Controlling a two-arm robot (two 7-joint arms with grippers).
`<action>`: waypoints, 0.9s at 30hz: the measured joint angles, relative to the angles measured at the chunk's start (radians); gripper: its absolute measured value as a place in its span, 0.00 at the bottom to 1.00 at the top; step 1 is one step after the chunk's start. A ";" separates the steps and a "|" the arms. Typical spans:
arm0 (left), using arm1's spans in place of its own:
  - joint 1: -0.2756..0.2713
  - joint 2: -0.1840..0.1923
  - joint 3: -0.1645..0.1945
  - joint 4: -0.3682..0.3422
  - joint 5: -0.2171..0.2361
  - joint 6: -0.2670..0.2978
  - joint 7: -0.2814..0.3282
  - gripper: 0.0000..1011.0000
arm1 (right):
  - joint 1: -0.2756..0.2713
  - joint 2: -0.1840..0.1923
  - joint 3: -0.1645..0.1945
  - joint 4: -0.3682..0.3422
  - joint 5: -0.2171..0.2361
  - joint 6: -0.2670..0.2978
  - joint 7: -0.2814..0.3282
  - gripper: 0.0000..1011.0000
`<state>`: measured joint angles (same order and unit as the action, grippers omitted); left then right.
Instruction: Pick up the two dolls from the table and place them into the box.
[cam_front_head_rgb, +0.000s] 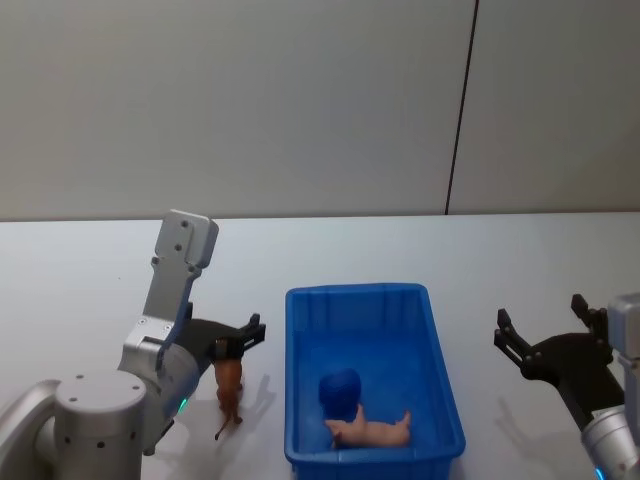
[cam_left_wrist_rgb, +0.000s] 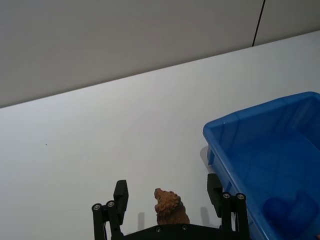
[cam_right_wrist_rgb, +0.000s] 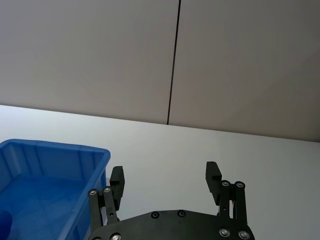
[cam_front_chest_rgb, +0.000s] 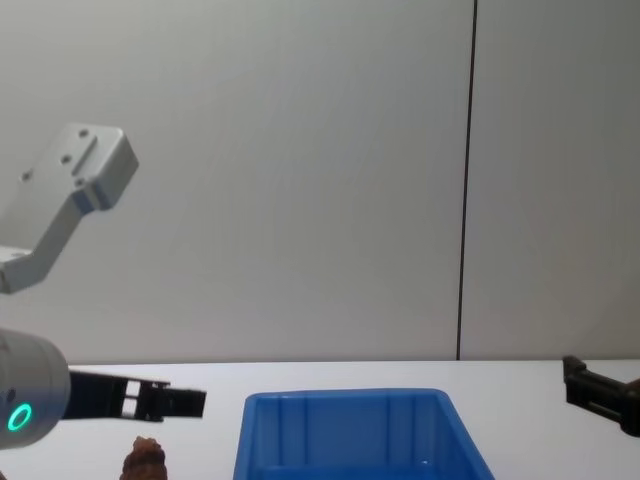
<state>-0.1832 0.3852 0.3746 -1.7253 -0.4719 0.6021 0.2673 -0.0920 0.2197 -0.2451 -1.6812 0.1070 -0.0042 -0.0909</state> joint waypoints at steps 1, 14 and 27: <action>-0.005 -0.005 -0.001 0.007 -0.004 0.015 0.001 0.99 | 0.000 0.000 0.000 0.000 0.000 0.000 0.000 0.99; -0.037 -0.038 -0.006 0.066 -0.020 0.113 -0.012 0.99 | -0.001 0.001 0.000 -0.001 0.000 0.000 -0.002 0.99; -0.050 -0.062 -0.008 0.109 -0.021 0.168 -0.021 0.98 | -0.002 0.001 0.000 -0.001 0.000 0.000 -0.002 0.99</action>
<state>-0.2335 0.3233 0.3665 -1.6162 -0.4926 0.7698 0.2459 -0.0935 0.2208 -0.2448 -1.6827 0.1069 -0.0043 -0.0933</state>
